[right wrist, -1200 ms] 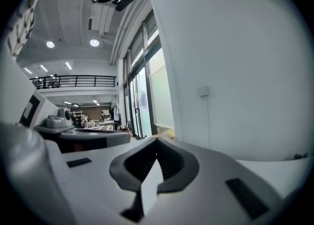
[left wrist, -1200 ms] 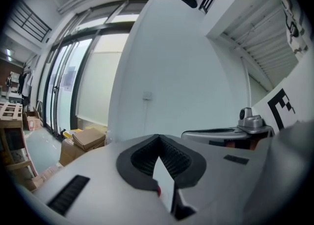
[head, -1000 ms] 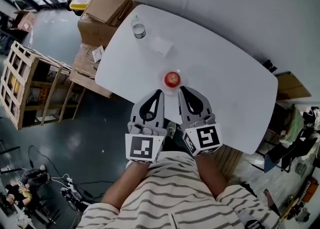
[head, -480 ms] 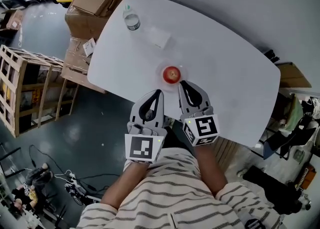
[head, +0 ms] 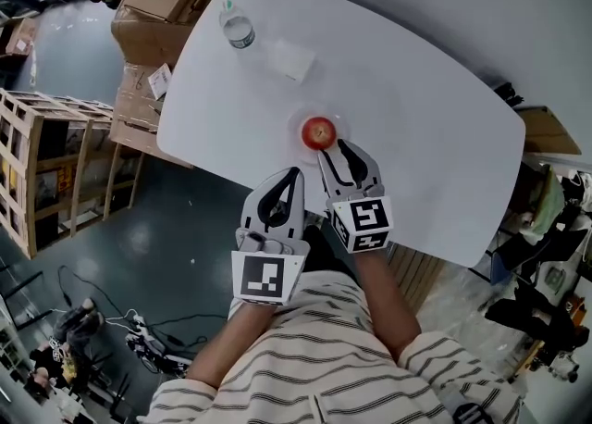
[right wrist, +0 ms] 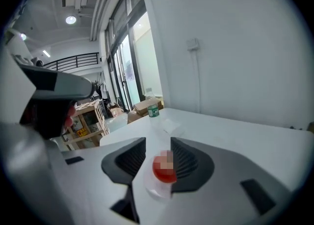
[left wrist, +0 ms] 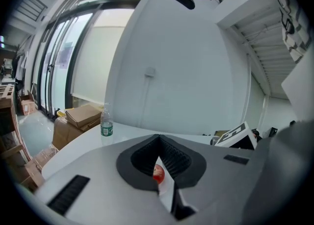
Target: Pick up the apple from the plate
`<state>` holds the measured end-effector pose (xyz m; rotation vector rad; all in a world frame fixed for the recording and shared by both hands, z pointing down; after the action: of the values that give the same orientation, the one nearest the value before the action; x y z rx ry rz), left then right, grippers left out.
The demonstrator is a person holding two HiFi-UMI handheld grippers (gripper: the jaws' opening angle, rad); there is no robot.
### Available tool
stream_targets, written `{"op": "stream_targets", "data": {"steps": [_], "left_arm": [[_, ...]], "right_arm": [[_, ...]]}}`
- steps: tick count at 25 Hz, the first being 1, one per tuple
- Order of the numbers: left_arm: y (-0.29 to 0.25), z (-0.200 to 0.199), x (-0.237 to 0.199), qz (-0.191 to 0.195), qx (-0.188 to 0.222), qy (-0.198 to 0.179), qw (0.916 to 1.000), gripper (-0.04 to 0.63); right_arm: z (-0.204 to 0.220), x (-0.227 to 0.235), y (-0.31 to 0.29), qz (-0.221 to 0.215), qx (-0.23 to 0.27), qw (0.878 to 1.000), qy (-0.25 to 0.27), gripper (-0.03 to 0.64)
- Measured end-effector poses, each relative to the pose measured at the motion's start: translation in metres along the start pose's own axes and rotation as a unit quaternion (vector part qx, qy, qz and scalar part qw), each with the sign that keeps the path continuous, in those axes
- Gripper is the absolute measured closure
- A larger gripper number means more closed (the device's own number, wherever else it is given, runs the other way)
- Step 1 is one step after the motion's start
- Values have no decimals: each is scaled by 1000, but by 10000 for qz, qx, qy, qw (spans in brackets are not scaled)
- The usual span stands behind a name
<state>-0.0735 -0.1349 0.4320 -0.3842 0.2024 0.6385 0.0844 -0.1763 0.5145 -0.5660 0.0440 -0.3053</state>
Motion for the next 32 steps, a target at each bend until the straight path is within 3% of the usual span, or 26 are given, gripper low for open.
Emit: {"op": "stream_targets", "data": {"steps": [8,17,32], "left_arm": [[-2,7,-1,32,-64,38,10000,592],[-4,12,1,20,-156,68,9999,592],[-12,15,4,50,-138,97,9998,592]], "right_arm": [[30,7,-26,-3,-303,9995,-118,347],[61,2,-46,23,-547,9985,75,272],[80,4,-74,302,-753,9967,76,256]]}}
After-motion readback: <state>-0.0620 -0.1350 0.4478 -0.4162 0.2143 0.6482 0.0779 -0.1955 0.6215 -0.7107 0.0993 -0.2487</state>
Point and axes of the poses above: the fingertips, and each gripper's own axes: y backward along the fingers, x to its right, z out of its underside, the point moved 10 cm from there along y, backward along the fingers, and after that the axes turned 12 degrees about z, right-handed, at the moved point
